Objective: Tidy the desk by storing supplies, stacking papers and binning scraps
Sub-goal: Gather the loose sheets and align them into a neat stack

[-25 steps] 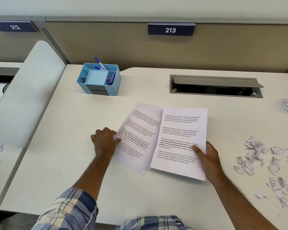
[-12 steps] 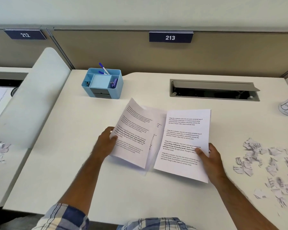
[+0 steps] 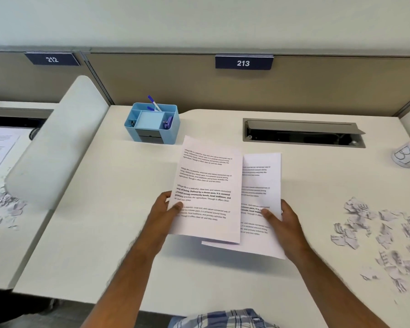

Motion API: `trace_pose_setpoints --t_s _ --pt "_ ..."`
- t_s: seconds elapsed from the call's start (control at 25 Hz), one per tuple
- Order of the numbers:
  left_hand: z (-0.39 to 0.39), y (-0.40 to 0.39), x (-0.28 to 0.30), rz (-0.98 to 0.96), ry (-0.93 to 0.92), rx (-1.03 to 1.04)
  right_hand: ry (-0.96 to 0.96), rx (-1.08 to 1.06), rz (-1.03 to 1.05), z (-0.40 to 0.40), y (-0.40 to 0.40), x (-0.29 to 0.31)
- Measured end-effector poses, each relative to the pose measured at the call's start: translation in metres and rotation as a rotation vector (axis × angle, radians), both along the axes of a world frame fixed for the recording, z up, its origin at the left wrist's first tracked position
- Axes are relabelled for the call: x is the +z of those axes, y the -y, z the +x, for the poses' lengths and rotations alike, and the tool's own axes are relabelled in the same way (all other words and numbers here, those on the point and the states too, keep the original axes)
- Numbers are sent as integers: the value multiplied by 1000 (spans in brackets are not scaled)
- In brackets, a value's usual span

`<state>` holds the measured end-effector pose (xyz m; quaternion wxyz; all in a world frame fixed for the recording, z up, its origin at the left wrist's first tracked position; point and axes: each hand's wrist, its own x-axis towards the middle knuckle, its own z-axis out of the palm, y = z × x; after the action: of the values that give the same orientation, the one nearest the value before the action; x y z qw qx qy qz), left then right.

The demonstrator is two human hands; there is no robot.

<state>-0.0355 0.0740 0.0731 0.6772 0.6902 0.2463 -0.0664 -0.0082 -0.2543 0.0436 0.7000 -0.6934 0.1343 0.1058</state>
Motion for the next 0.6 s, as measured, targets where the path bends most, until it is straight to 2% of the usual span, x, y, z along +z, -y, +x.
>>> trace_pose_setpoints --t_s 0.16,0.4,0.6 --pt "-12 17 4 -44 -38 -64 10 20 48 0 -16 21" --pt "-18 13 20 -251 -84 -301 75 52 78 -8 -23 33" --pt "-17 16 24 -258 -86 -494 72 134 118 -13 -29 39"
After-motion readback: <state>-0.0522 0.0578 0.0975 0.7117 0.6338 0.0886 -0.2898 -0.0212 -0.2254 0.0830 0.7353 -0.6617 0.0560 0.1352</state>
